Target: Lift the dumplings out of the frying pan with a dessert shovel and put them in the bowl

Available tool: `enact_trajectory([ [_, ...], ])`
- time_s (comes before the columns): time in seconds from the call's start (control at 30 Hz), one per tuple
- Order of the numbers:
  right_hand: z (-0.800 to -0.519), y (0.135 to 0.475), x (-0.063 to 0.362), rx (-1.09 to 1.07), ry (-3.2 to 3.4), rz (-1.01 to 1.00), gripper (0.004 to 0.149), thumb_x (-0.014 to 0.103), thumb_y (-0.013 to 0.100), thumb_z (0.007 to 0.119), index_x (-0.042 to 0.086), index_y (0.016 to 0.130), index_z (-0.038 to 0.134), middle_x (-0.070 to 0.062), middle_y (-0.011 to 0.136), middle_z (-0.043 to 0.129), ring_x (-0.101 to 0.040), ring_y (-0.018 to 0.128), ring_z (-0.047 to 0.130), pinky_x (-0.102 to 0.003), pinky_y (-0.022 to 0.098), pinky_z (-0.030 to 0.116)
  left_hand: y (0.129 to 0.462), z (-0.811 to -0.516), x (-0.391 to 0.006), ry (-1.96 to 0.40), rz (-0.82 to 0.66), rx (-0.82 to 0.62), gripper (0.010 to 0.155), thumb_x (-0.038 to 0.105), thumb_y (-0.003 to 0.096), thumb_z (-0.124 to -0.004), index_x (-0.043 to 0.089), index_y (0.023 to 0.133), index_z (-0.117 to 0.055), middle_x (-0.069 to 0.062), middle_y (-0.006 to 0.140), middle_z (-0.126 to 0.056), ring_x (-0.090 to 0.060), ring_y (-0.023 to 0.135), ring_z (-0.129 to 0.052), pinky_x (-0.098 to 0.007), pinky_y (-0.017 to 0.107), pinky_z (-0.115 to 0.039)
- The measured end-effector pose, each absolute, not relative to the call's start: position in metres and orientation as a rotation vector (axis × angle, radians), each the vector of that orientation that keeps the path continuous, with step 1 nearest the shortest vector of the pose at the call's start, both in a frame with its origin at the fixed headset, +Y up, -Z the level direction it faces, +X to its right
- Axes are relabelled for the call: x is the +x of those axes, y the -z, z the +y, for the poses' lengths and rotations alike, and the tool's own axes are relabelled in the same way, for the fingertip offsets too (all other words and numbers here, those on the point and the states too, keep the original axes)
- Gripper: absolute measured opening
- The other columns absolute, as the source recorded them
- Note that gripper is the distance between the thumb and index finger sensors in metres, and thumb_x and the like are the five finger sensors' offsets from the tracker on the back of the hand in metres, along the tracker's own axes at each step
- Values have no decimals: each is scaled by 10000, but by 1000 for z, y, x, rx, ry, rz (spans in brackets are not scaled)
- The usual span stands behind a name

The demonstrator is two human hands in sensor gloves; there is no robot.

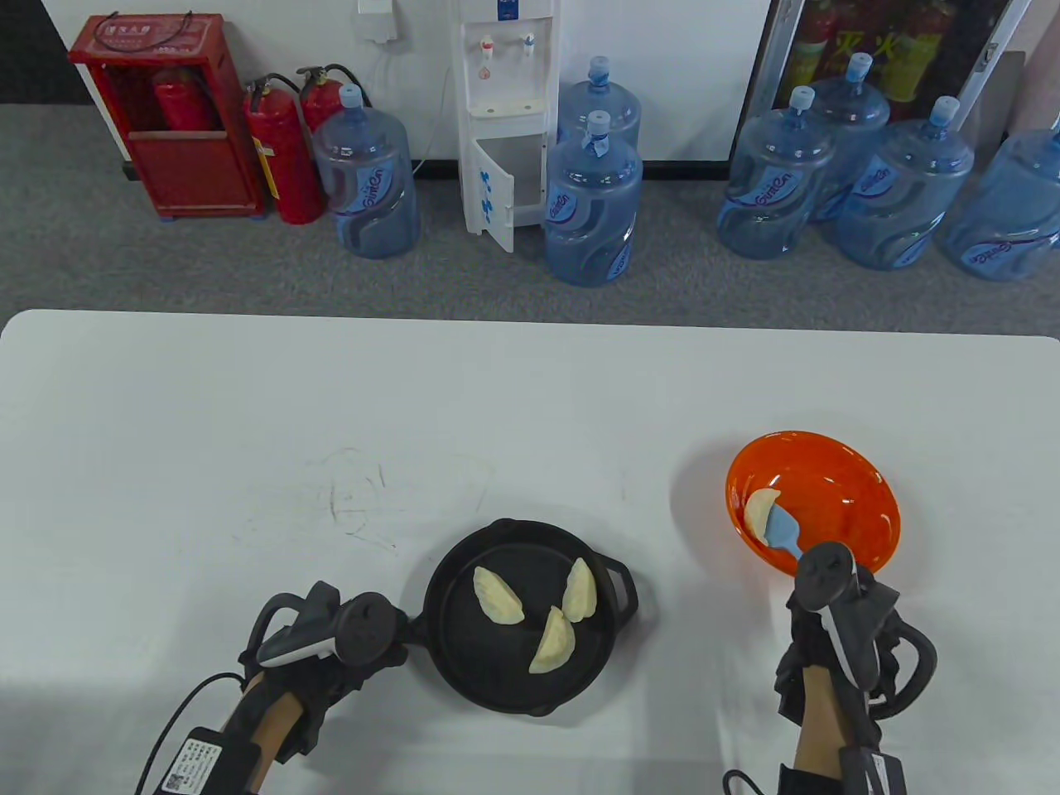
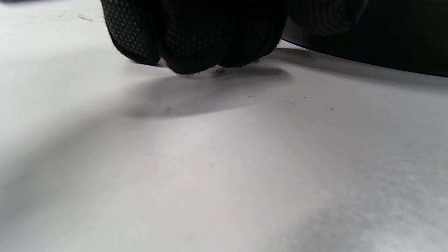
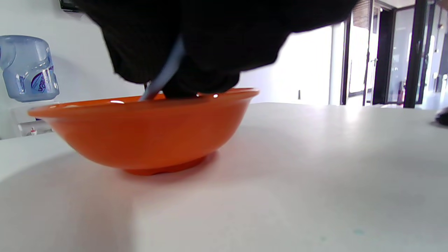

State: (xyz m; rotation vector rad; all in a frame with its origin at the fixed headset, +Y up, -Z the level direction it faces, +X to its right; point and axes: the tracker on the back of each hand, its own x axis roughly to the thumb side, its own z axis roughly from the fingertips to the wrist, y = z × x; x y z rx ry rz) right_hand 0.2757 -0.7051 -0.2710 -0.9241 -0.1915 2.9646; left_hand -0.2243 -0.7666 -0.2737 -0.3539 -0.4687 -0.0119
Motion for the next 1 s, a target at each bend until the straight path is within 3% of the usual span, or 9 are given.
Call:
enact_trajectory([
  [1.0,-703,271,265,-1012,-3140,-251,400,388,625,794,261,1000,851,-70,900,901,-195,505,972,-405,377,837,273,-767,-224,18,-465,-359,535,499,500,-660,257,977,-655,90,755,-843,-129,576,-945,-475,702,-744],
])
